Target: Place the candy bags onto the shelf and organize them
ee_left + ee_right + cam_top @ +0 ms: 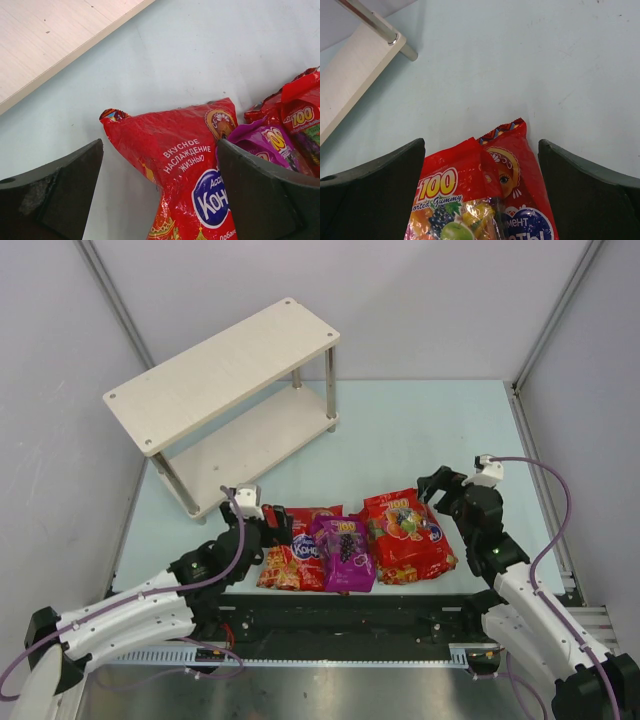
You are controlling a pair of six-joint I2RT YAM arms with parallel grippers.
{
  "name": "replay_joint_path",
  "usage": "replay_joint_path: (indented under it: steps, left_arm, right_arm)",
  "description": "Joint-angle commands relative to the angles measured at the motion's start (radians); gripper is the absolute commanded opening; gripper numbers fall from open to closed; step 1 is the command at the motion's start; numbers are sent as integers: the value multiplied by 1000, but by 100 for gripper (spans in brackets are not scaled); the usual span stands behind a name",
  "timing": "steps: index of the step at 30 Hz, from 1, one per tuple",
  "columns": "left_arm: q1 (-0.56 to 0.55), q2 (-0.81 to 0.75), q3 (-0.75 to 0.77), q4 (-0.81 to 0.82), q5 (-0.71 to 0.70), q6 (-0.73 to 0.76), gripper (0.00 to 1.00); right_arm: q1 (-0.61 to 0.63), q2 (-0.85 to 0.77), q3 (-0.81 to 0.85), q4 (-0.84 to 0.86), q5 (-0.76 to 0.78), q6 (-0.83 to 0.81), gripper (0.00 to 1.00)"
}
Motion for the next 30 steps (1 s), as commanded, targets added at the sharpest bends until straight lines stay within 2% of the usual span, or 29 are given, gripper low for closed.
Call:
replay_joint_path:
  steps: [1, 8, 13, 18, 25, 30]
  left_arm:
    - [-5, 2, 6, -11, -38, -25, 100]
    - [-5, 57, 26, -84, -61, -94, 100]
    - [-5, -7, -16, -63, -49, -123, 100]
    - [-6, -57, -36, 8, 16, -43, 100]
    - [-12, 176, 72, 41, 85, -17, 100]
    - [-34, 224, 116, 106, 108, -8, 100]
  right_arm:
    - [-3, -3, -2, 28, 44, -14, 100]
    - [-3, 31, 0, 44, 119, 4, 100]
    - [-13, 54, 1, 34, 92, 49, 100]
    - [-10, 120, 33, 12, 28, 49, 100]
    - [103, 165, 73, -71, 60, 3, 100]
    - [158, 120, 92, -124, 106, -2, 100]
